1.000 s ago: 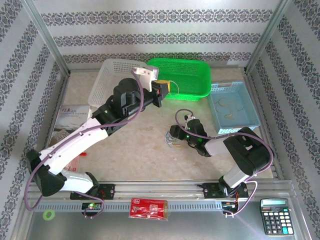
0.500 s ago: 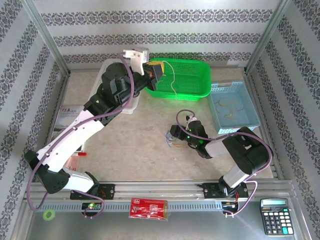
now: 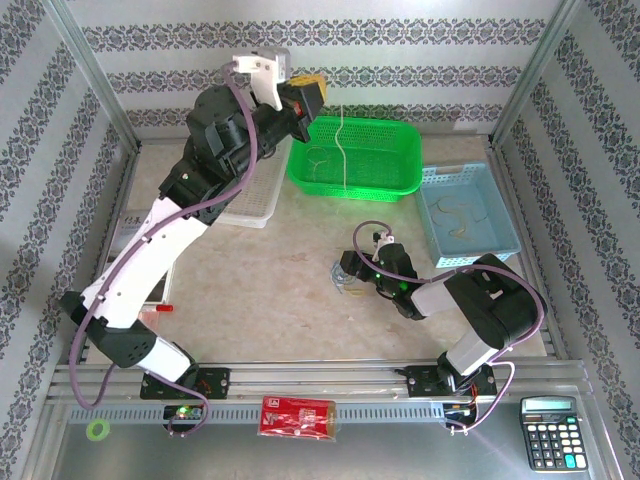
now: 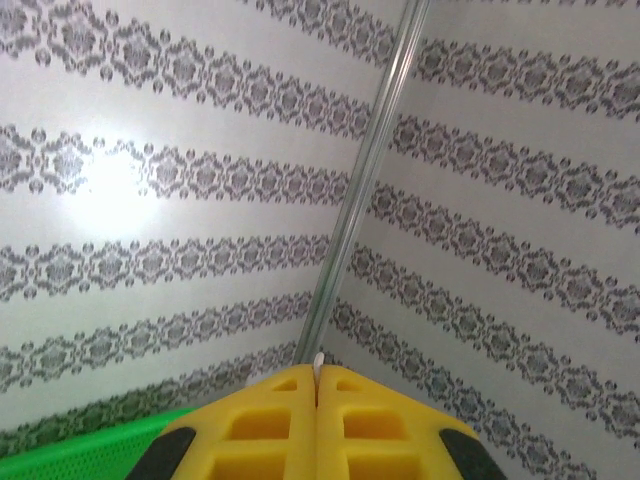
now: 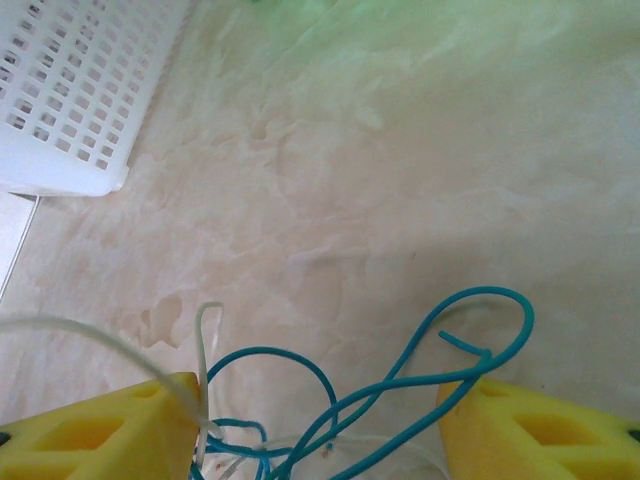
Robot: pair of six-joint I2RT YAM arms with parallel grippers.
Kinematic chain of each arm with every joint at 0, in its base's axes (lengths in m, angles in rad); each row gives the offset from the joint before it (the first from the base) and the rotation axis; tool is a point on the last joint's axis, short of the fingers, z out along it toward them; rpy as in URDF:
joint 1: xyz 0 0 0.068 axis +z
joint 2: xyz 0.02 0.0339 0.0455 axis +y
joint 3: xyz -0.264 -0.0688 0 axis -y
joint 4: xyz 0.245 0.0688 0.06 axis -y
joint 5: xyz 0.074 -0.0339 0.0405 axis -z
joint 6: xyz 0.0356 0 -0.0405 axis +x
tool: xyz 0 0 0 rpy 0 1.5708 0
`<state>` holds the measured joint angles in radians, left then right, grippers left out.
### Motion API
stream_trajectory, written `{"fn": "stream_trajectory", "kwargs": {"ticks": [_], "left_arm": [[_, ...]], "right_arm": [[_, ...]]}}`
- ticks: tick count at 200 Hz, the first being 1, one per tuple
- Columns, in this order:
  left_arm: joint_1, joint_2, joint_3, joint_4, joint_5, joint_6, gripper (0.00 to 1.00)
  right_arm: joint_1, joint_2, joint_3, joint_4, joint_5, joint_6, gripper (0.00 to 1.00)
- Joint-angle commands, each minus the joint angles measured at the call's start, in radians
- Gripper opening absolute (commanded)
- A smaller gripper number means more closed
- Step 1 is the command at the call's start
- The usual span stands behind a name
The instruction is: Untangle the cables
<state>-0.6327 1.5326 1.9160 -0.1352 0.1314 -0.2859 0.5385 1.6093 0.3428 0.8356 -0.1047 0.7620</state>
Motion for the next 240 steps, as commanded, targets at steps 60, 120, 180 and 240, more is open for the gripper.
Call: {"fn": "stream_trajectory", "kwargs": {"ticks": [60, 120, 180, 240], "left_arm": [[0.013, 0.1, 0.229, -0.075, 0.045, 0.033, 0.0], [0.013, 0.161, 0.355, -0.116, 0.066, 0.034, 0.0], [0.013, 0.248, 0.56, -0.186, 0.082, 0.037, 0.0], [0.012, 0.28, 0.653, -0.204, 0.084, 0.045, 0.0]], "right_arm": [[-0.015, 0.02, -0.035, -0.017, -0.011, 0.023, 0.71], [-0.014, -0.028, -0.036, -0.025, -0.033, 0.017, 0.82], [-0.011, 0.009, -0.035, -0.015, -0.029, 0.019, 0.82], [-0.011, -0.007, -0.048, 0.02, -0.054, 0.035, 0.98]]}}
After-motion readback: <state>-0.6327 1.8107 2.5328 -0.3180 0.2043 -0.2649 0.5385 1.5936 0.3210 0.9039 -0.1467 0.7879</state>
